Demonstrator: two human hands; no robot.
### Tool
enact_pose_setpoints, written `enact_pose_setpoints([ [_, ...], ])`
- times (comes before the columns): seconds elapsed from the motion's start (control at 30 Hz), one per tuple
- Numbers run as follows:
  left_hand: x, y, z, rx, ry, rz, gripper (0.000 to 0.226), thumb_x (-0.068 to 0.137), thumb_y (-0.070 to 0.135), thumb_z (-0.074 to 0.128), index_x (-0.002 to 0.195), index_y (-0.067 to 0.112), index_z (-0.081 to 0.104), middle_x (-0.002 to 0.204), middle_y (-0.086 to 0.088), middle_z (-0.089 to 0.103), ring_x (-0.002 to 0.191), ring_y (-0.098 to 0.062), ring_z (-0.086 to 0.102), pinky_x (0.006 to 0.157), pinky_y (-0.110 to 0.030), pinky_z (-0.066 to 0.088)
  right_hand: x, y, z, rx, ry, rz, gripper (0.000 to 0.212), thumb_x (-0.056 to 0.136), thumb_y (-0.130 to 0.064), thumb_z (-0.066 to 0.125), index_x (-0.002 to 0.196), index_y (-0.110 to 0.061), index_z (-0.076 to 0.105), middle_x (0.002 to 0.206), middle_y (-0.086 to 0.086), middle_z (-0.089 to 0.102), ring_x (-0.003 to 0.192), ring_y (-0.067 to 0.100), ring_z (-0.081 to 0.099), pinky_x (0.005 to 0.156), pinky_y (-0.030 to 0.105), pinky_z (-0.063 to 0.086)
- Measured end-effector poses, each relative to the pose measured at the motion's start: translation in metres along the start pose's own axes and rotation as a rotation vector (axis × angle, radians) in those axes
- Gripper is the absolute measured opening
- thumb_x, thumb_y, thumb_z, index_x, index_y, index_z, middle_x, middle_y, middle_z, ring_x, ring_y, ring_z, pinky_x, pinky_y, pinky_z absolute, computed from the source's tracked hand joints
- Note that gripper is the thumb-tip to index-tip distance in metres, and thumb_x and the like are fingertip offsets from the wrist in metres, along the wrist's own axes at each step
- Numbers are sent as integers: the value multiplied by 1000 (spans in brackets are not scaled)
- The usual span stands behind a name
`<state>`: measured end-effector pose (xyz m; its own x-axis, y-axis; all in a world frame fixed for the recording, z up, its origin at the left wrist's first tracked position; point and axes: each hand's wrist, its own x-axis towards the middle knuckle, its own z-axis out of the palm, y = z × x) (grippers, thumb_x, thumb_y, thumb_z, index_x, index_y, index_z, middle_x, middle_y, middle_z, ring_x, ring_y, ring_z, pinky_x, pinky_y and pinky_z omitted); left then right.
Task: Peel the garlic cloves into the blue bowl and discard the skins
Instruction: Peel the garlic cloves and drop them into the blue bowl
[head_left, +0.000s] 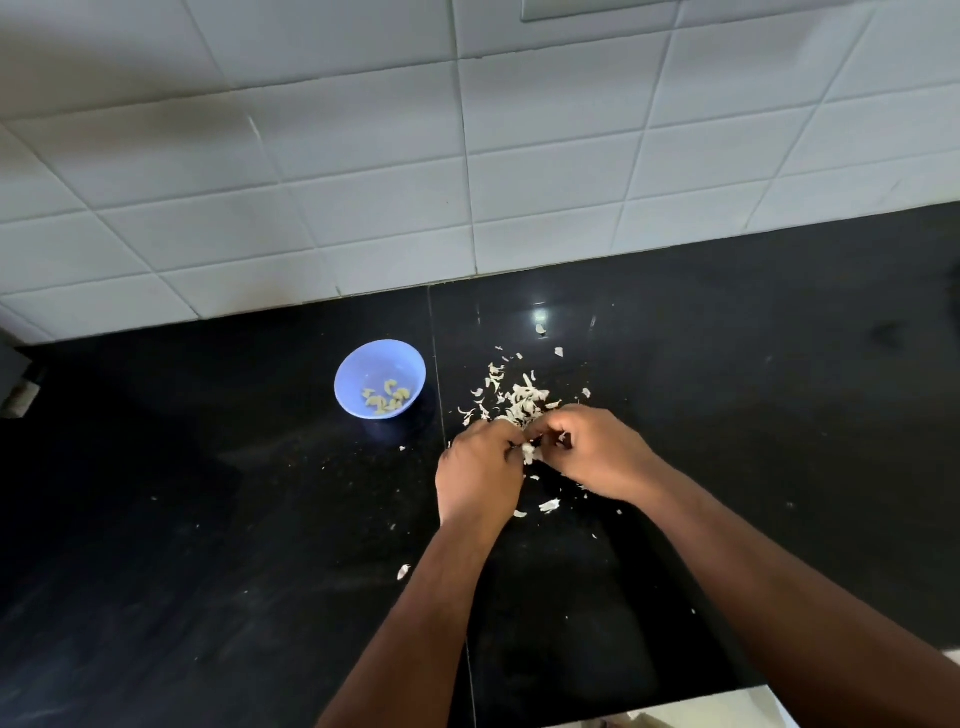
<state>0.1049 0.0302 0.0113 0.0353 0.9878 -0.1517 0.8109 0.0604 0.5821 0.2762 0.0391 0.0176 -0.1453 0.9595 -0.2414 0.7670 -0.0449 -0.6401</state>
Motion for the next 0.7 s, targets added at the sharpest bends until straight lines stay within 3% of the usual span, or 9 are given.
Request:
enact_pose_setpoints([
  [0.13,-1,3,-6,-133,12,-49,12,99,26,62,108,31,69,107,14,67,96,-12,66,83,-37,56,-4,0,9,349,72,-9,10,95,-39,75,103,-32,76,91,-12,74,71,-6,65,65,14,47],
  [0.3,-2,15,-11,-173,-14,-55,7,100,35,56,99,32,61,97,14,68,84,-11,64,71,-35,51,-4,-8,9,614,112,3,4,97,-32,75,99,-29,77,89,2,77,72,17,69,72,33,57],
  [0.4,-1,18,-9,-293,-24,-119,19,99,31,48,84,26,60,77,7,65,64,-12,55,60,-33,42,1,-5,7,630,153,80,9,100,-28,70,94,-22,74,81,-3,76,69,14,69,64,31,53],
  [0.53,4,18,-7,-537,24,-229,25,101,31,50,84,17,62,78,-4,68,63,-14,54,57,-36,45,5,3,0,502,166,71,7,95,-27,76,90,-22,72,78,-2,74,67,8,67,62,27,50],
  [0.63,6,17,-5,-713,18,-296,21,105,35,61,94,19,70,68,5,61,63,-8,56,57,-28,46,7,12,-3,205,147,5,16,88,-29,83,102,-28,75,98,-8,68,81,5,65,75,28,54],
  [0.7,7,18,-5,-854,5,-350,17,105,30,65,98,19,76,64,7,57,62,-7,54,55,-28,45,7,11,-2,147,182,-42,28,91,-27,80,118,-28,75,110,-12,63,89,4,63,81,27,52],
])
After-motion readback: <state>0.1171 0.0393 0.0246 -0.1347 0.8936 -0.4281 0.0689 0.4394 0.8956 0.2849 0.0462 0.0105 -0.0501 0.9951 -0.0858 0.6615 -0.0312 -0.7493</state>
